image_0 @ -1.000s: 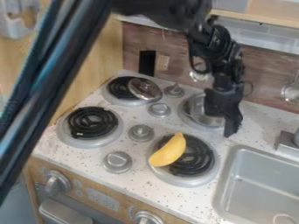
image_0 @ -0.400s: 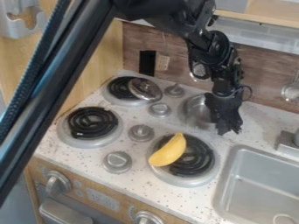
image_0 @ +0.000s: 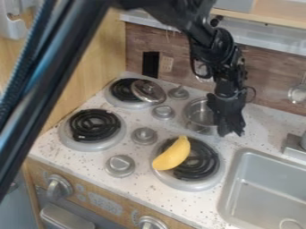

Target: Move the silver pot to the left burner

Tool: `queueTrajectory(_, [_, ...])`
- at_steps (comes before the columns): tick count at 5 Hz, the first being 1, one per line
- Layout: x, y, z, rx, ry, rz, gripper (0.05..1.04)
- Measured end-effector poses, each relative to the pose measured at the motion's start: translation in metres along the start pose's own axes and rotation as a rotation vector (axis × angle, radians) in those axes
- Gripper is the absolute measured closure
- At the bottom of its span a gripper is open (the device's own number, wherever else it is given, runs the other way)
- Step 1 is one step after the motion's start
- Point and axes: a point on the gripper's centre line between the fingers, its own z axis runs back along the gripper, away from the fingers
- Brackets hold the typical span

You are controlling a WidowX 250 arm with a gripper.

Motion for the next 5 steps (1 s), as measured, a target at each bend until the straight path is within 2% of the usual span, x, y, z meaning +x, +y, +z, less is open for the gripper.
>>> queueTrajectory(1, [-0.01, 0.016, 0.023, 0.062, 0.017, 0.039, 1.026])
queueTrajectory(2, [-0.034, 0.039, 0.049, 0.1, 0.034, 0.129, 1.028])
queueTrajectory(3, [-0.081, 0.07, 0.063, 0.133, 0.086, 0.251, 1.028])
queueTrajectory(5, [-0.154, 0.087, 0.062, 0.165, 0.194, 0.396, 1.028])
